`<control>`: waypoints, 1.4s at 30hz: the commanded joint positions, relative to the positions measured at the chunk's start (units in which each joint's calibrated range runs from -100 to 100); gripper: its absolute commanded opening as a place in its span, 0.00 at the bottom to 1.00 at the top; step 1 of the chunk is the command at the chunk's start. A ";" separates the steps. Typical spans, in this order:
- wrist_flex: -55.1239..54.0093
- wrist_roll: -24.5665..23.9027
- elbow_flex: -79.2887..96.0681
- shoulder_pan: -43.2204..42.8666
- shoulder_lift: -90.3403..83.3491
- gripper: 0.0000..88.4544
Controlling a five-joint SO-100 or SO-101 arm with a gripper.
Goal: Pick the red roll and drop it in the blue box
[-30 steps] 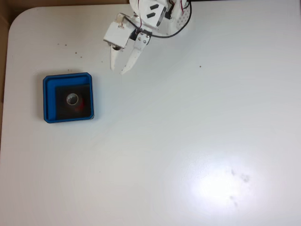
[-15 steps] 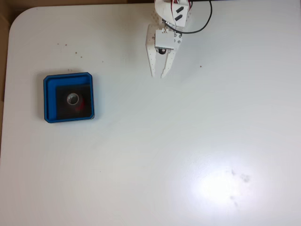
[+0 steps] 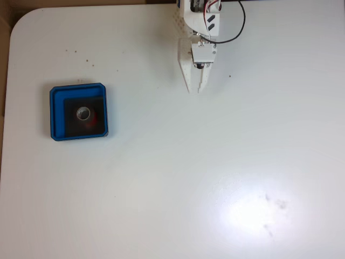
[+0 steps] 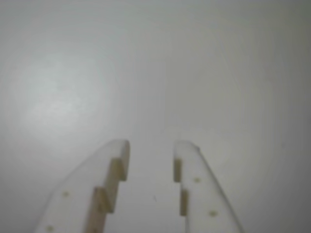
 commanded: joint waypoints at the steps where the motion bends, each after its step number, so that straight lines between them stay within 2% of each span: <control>1: -1.27 0.15 0.61 -1.26 -0.86 0.10; 8: -2.35 0.15 3.04 -3.11 -0.86 0.10; 15: -12.82 0.24 9.42 -3.50 -0.86 0.10; 36: -12.82 -0.28 9.42 -4.58 -0.78 0.08; 42: -12.82 -0.28 9.33 -4.58 -0.78 0.01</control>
